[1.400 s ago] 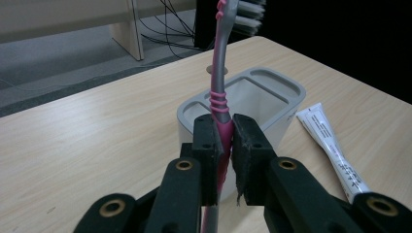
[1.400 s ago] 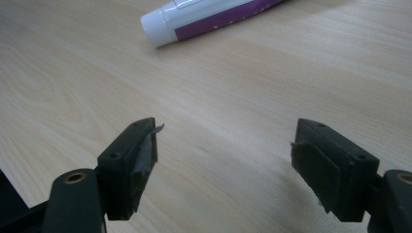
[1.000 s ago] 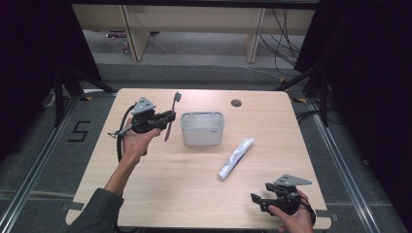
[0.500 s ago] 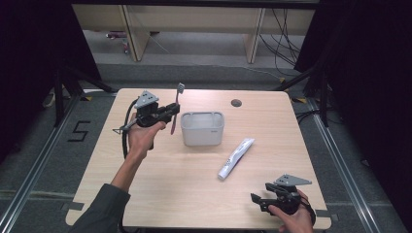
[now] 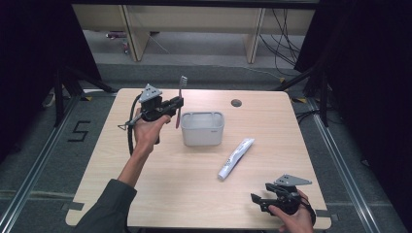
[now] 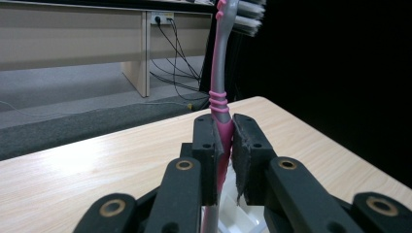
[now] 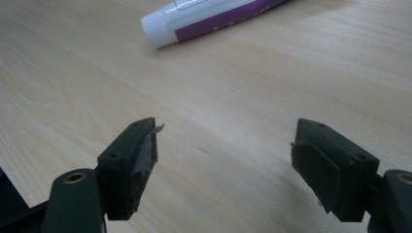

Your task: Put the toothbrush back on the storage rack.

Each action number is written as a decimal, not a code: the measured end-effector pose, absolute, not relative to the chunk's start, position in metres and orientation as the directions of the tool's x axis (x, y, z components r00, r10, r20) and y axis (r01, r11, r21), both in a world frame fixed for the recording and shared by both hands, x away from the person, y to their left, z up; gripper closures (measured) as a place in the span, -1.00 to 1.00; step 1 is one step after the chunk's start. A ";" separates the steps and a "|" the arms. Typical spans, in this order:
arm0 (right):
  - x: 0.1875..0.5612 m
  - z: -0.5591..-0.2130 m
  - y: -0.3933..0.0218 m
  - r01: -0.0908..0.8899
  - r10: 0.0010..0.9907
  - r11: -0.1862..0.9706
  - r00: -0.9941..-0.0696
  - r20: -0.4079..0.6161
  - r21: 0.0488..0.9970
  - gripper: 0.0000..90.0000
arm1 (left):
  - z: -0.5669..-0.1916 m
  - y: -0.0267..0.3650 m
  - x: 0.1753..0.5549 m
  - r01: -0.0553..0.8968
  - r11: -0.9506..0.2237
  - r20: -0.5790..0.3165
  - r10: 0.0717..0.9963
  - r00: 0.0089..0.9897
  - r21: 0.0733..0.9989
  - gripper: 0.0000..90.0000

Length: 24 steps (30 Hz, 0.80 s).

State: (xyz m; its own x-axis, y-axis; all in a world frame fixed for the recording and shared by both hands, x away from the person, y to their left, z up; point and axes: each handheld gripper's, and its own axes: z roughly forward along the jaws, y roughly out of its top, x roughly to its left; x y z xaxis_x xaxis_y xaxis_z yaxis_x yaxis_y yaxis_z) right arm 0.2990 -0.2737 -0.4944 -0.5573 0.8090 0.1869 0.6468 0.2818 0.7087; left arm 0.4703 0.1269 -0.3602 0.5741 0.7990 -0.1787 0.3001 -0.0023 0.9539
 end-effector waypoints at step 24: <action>0.298 -0.495 -0.273 0.660 0.803 0.271 -0.556 0.214 0.700 -0.44 | -0.372 0.104 0.493 0.285 0.014 -0.177 0.813 0.555 0.958 0.78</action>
